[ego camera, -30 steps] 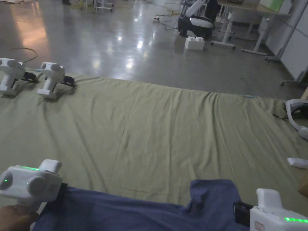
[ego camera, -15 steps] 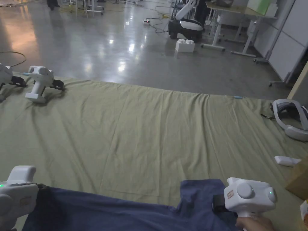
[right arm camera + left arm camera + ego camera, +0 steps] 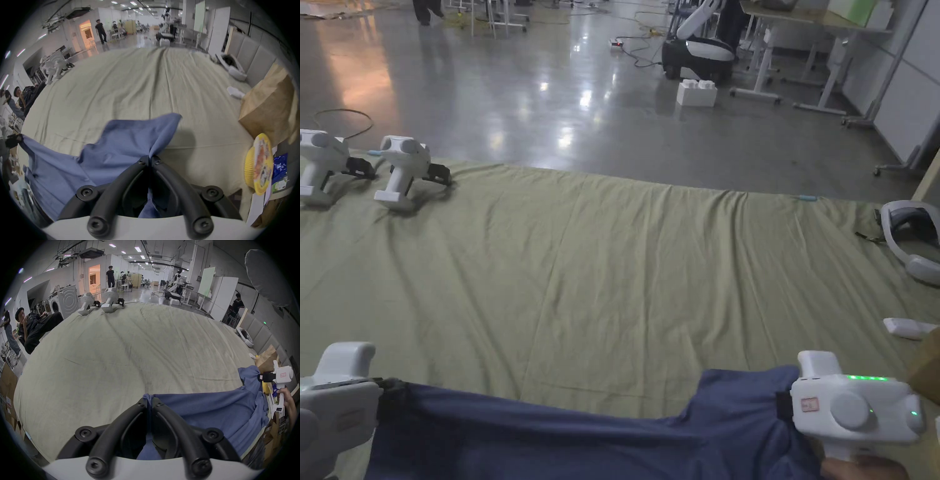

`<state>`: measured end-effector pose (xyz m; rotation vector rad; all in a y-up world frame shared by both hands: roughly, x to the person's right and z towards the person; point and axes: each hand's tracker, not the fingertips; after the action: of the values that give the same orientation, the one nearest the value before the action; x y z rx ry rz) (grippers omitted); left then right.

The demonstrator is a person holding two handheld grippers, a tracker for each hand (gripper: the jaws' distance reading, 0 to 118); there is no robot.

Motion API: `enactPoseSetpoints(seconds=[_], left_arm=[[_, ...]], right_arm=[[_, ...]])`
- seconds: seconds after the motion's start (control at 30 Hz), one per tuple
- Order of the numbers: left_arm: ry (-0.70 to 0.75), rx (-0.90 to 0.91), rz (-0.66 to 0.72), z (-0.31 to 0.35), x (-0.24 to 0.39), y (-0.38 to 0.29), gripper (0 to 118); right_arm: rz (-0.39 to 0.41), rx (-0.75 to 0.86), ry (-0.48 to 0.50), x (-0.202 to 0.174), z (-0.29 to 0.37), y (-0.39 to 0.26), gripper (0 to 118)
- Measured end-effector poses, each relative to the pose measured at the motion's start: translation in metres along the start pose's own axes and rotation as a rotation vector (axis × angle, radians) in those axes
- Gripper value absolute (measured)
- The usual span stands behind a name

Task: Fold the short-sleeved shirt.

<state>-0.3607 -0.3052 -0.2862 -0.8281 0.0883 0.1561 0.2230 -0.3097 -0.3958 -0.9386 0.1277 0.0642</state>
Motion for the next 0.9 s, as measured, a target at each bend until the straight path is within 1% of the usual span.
enactPoseSetpoints(seconds=[0.07,0.3,0.43,0.5,0.67,0.83,0.9], left_arm=[[-0.01,0.015,-0.005,0.019,0.002,-0.005,7],[-0.061,0.095,0.009,0.082,-0.012,-0.028,7],[-0.09,0.128,0.021,0.11,-0.02,-0.047,7],[-0.095,0.132,0.023,0.12,-0.023,-0.06,7],[-0.094,0.081,0.001,0.13,-0.026,-0.095,7],[-0.093,-0.03,-0.015,0.121,-0.029,-0.134,7],[-0.079,-0.07,-0.023,0.113,-0.029,-0.146,7]], right_arm=[[0.007,0.039,-0.009,-0.001,0.026,-0.008,5],[0.027,0.121,0.004,0.001,0.108,-0.05,5],[0.056,0.139,0.001,0.0,0.141,-0.08,5],[0.076,0.12,0.003,-0.001,0.152,-0.099,5],[0.138,0.043,-0.022,-0.003,0.159,-0.144,5],[0.129,-0.045,-0.032,0.001,0.144,-0.188,5],[0.138,-0.082,-0.051,0.0,0.134,-0.201,5]])
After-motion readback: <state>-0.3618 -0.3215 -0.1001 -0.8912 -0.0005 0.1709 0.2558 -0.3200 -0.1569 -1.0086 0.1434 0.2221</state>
